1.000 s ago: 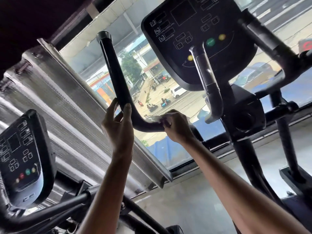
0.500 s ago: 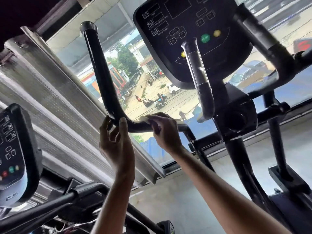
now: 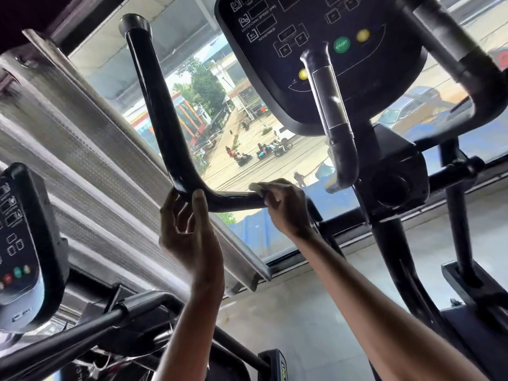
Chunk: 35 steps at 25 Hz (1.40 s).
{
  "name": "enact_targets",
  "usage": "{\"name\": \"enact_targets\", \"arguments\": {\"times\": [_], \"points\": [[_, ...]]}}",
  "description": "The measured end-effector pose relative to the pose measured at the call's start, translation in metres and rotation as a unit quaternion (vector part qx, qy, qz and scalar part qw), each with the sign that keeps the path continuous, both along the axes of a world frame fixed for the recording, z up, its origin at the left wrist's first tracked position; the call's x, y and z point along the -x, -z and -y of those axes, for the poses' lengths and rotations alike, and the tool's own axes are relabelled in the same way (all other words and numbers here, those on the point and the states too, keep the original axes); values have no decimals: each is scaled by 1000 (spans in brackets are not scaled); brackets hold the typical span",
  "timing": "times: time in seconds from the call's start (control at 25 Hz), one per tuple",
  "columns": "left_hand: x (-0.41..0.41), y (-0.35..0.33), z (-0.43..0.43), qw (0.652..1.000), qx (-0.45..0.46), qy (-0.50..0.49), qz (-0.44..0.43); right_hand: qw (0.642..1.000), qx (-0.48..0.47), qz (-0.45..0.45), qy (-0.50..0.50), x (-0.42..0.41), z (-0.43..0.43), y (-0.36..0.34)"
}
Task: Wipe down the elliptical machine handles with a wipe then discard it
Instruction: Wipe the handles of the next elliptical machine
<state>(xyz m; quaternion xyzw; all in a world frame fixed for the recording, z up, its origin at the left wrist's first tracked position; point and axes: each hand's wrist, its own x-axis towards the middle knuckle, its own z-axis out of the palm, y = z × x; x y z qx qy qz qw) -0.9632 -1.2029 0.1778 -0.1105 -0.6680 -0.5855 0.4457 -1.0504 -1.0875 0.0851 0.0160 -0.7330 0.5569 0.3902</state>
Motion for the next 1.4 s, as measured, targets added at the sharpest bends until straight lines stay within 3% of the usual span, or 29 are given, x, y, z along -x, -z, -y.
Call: {"name": "enact_targets", "arguments": {"times": [0.16, 0.24, 0.4, 0.56, 0.96, 1.12, 1.4], "points": [[-1, -1, 0, 1000, -6, 6, 3, 981, -5, -188, -35, -28, 19, -22], [-2, -1, -1, 1000, -5, 8, 6, 987, -18, -161, 3, -9, 13, 1], [-3, 1, -2, 1000, -6, 10, 6, 993, -88, 27, 77, 25, -3, 53], [-4, 1, -4, 1000, -6, 1, 4, 986, -90, 98, 99, 32, -3, 51], [-2, -1, 3, 1000, 11, 15, 18, 986, 78, 44, 141, 17, 24, 47], [3, -11, 19, 996, 11, 65, 57, 982, 117, -28, 145, -2, 42, 30], [16, -41, 45, 971, 99, 170, 133, 952, 233, -98, 172, -51, 99, -17]]}}
